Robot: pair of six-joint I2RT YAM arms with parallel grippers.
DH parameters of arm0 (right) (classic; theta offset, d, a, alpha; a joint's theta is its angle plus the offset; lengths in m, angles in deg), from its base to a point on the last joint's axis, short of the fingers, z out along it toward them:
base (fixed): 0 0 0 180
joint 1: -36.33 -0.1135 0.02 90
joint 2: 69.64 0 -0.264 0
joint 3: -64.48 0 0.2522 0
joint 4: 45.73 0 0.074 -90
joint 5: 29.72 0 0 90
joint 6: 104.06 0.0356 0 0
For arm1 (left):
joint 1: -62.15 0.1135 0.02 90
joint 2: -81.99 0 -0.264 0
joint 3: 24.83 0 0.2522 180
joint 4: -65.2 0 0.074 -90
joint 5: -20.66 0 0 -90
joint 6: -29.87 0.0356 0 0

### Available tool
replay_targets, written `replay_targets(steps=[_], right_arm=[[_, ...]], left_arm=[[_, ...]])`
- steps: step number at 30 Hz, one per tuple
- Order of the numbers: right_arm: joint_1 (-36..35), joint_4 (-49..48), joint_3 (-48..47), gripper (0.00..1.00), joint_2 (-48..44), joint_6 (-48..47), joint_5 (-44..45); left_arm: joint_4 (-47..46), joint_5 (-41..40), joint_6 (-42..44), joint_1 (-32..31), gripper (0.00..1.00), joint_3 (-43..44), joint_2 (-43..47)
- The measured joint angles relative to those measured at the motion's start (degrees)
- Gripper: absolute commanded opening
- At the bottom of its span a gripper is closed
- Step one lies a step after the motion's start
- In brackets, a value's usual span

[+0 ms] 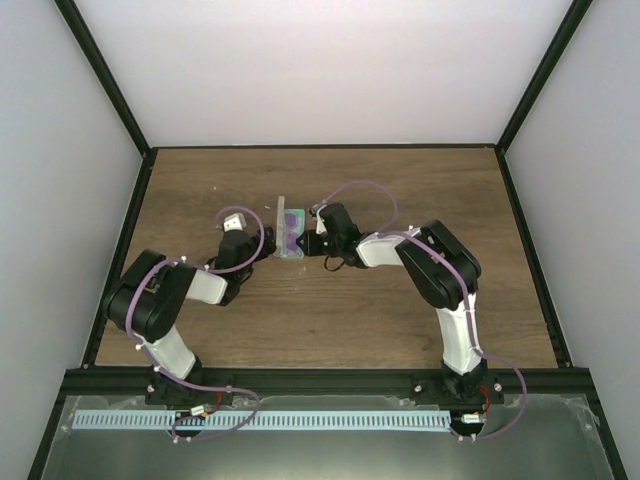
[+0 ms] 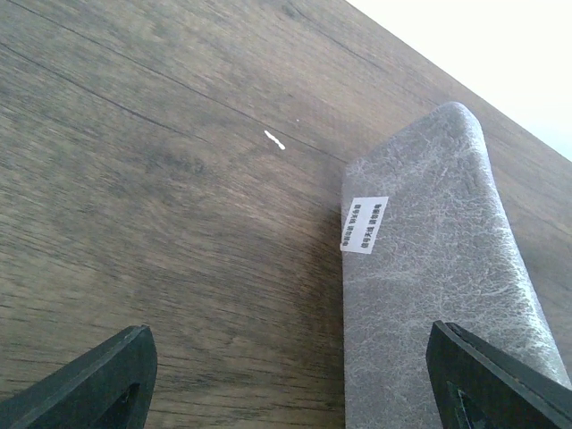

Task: Organize the sunglasses
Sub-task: Adjust the sunglasses in the sunglasses case.

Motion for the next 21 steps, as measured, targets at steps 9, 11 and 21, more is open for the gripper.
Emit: replay_targets(steps=[9, 11, 21], right_arm=[[-0.2, 0.4, 0.7, 0.40, -1.0, -1.0, 1.9], [-0.3, 0.3, 2.5, 0.49, -3.0, -1.1, 2.6], [1.6, -5.1, 8.5, 0.34, -12.4, 2.1, 6.6]], left_arm=[[2.1, -1.5, 0.3, -1.0, 0.85, 1.3, 0.0], [2.5, -2.0, 0.5, -1.2, 0.85, 1.8, -0.1], [4.5, -4.5, 1.5, -1.3, 0.86, 4.0, -0.9]])
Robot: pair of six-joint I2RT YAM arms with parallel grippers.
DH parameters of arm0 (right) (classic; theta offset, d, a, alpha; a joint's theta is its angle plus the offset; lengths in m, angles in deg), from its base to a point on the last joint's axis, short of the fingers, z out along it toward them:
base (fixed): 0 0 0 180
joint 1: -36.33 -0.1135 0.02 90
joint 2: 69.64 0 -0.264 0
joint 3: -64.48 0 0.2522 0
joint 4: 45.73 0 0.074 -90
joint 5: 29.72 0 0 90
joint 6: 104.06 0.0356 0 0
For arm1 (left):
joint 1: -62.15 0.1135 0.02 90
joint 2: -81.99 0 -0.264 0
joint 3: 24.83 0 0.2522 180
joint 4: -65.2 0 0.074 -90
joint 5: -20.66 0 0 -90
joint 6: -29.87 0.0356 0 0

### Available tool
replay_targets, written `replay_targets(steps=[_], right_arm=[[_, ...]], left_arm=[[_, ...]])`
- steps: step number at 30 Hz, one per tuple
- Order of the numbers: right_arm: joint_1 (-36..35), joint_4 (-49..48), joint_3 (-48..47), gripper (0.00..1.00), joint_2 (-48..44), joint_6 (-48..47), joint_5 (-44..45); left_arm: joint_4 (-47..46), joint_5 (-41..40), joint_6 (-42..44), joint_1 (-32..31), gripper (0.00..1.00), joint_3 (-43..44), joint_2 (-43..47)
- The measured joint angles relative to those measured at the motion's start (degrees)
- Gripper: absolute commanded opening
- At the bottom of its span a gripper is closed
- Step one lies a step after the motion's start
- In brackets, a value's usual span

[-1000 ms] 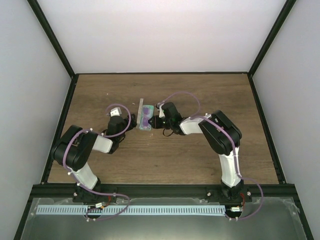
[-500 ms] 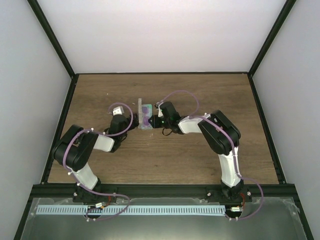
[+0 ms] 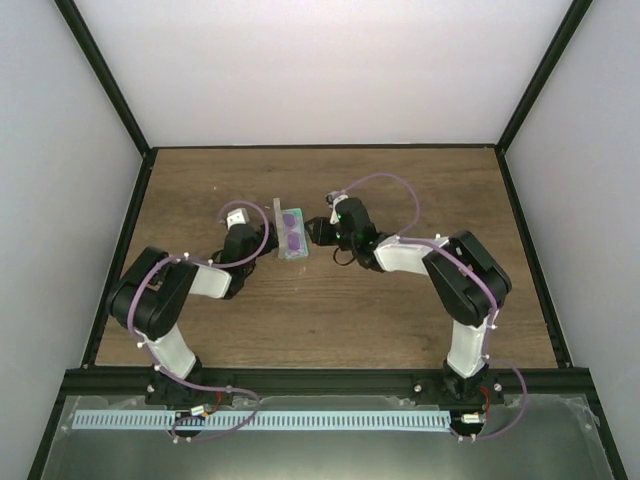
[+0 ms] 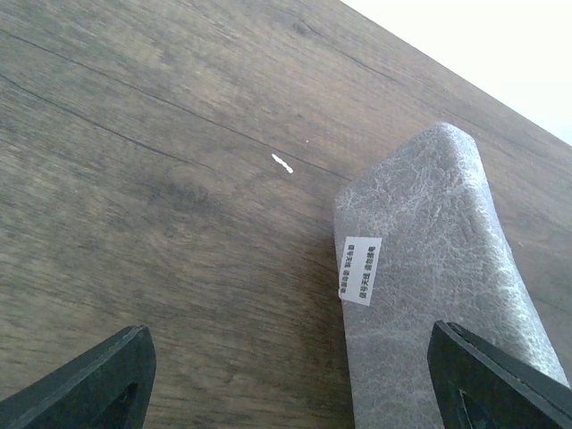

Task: Organize the sunglasses
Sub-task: Adjust the sunglasses in the sunglasses case, then close the sunglasses case at the center of the board.

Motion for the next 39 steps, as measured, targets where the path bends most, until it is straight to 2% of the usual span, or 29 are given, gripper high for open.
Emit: replay_targets(steps=[3, 8, 15, 28, 39], right_arm=[[1.7, 0.1, -3.6, 0.17, 3.2, 0.3, 0.2], [3.7, 0.3, -7.8, 0.06, 9.6, 1.1, -0.2], [4.3, 1.2, -12.2, 0.06, 17.6, 1.2, -2.8], [5.0, -1.4, -13.0, 0.06, 19.6, 2.2, -11.4], [5.2, -2.3, -12.9, 0.06, 19.8, 3.1, -13.2]], left_arm=[[0.6, -0.4, 0.1, 0.0, 0.86, 1.0, -0.7], [1.9, -1.2, 0.4, 0.0, 0.86, 2.8, -1.4], [4.0, -2.3, 1.5, 0.0, 0.87, 5.8, -1.5], [4.0, -0.4, 1.3, 0.0, 0.87, 10.3, -5.9], [3.5, 1.2, 0.7, -0.3, 0.87, 12.6, -8.5]])
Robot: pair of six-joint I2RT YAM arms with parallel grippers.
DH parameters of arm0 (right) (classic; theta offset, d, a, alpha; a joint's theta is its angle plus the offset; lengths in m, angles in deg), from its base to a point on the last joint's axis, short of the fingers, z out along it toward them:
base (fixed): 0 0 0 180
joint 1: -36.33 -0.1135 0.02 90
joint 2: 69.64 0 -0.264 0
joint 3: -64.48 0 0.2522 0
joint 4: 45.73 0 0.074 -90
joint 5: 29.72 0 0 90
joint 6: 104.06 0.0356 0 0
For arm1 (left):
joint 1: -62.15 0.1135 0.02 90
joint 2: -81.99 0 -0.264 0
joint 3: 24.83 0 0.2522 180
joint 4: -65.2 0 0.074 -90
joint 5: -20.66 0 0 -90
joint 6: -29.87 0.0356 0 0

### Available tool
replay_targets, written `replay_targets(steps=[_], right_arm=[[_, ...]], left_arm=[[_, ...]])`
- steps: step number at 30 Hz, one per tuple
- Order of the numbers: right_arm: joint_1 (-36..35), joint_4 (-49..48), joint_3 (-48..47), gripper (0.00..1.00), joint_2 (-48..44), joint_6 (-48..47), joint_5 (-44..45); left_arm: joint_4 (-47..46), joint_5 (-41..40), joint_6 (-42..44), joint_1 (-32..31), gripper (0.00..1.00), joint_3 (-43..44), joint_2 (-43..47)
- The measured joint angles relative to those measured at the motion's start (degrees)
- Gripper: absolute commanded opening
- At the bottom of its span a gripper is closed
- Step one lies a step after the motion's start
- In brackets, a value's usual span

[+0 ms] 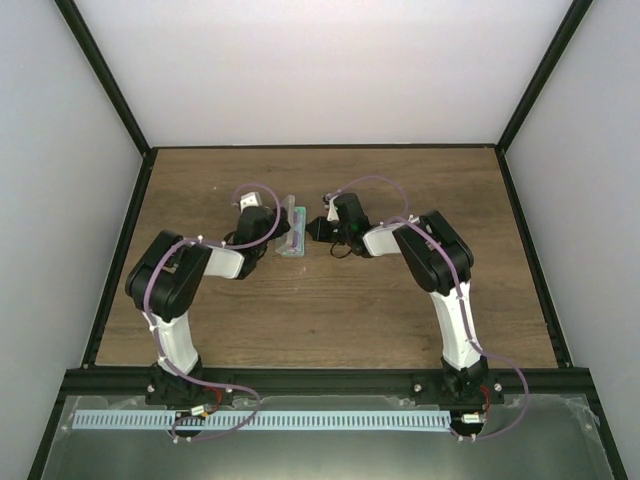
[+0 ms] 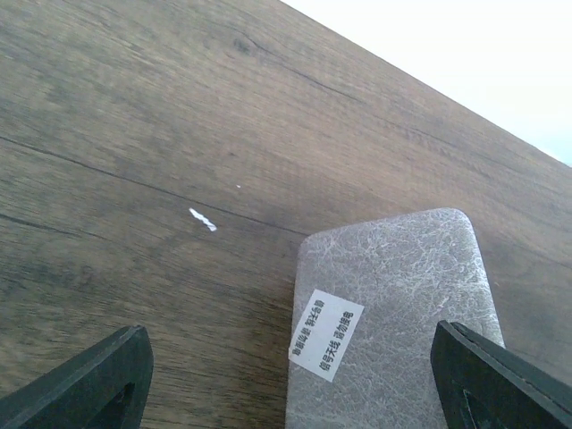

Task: Organize the sunglasses
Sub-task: Close the sunglasses case at the center of the board.

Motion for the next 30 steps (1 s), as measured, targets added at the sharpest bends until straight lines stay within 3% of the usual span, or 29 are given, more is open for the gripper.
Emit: replay_targets(steps=[17, 27, 30], right_arm=[[-0.7, -2.1, 1.8, 0.08, -0.2, 0.3, -2.7], [-0.8, -2.4, 10.4, 0.08, -8.2, 0.0, 2.3], [-0.8, -3.3, 14.5, 0.04, -12.8, -0.7, 6.2]], left_arm=[[2.8, 0.3, 0.4, -3.0, 0.87, 0.9, -2.8], [-0.1, -0.7, 0.6, -3.0, 0.87, -8.9, 13.0], [-1.7, -1.5, 0.6, -3.0, 0.87, -12.7, 17.8]])
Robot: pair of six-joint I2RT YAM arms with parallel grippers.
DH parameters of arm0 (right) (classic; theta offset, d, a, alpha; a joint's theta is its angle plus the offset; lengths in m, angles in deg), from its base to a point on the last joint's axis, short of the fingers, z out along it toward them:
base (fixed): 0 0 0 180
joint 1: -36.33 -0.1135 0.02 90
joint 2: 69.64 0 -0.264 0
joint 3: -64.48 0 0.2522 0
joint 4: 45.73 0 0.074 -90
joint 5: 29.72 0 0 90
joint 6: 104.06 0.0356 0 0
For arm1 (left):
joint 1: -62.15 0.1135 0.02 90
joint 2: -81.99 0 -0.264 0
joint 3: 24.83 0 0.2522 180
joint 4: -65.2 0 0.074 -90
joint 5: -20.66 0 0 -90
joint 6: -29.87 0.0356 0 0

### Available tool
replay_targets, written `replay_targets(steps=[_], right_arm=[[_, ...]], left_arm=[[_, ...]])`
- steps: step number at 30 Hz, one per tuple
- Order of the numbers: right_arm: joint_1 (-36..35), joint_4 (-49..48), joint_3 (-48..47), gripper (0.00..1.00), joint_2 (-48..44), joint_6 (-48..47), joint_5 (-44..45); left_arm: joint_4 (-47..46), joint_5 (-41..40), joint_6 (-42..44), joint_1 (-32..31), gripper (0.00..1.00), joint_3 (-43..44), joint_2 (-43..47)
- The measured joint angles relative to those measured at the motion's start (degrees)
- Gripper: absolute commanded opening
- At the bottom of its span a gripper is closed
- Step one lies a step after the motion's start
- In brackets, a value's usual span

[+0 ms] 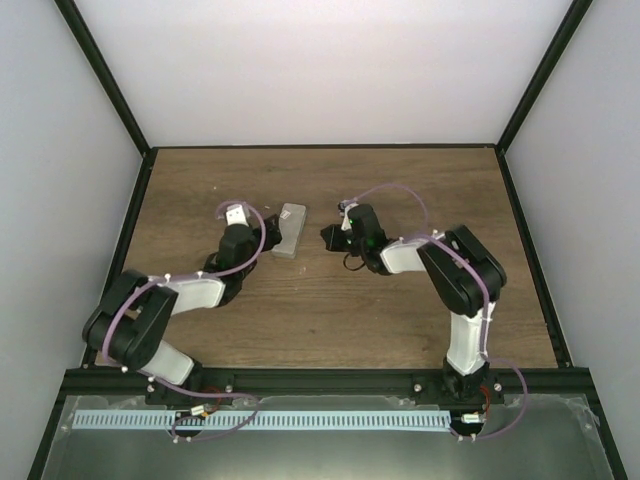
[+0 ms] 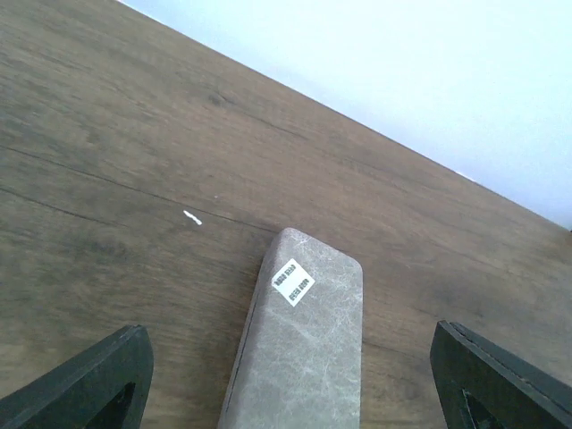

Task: Organize the sunglasses
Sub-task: Close the sunglasses case at the center of the board, then reset both arms

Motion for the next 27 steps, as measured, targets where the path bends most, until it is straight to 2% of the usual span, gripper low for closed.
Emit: replay_targets(steps=[4, 8, 10, 13, 15, 19, 27], right_arm=[[0.0, -1.9, 6.1, 0.05, -6.6, -2.2, 5.4], [0.0, -4.3, 13.6, 0.24, -14.7, -4.7, 9.7], [0.0, -5.6, 17.7, 0.39, -19.3, -5.7, 11.7], [-0.1, -7.9, 24.1, 0.74, -27.4, -6.8, 15.6], [0.0, -8.2, 26.6, 0.88, -32.0, -7.7, 17.9], [-0.1, -7.0, 26.8, 0.98, -37.3, -10.4, 23.1], [-0.1, -7.0, 26.9, 0.99, -39.0, -13.8, 27.5]], left_arm=[[-0.8, -0.9, 0.1, 0.0, 0.87, -4.2, 4.9], [-0.6, -2.0, 0.4, -0.1, 0.87, -8.5, 10.4], [-0.4, -3.6, 0.8, -0.2, 0.87, -11.0, 14.7], [0.5, -8.3, 2.1, -0.3, 0.89, -14.6, 23.4], [1.8, -11.8, 3.2, -0.2, 0.90, -15.7, 28.6], [2.5, -16.0, 4.4, 0.0, 0.92, -17.0, 35.0], [2.8, -18.0, 5.4, 0.1, 0.93, -17.2, 33.9]])
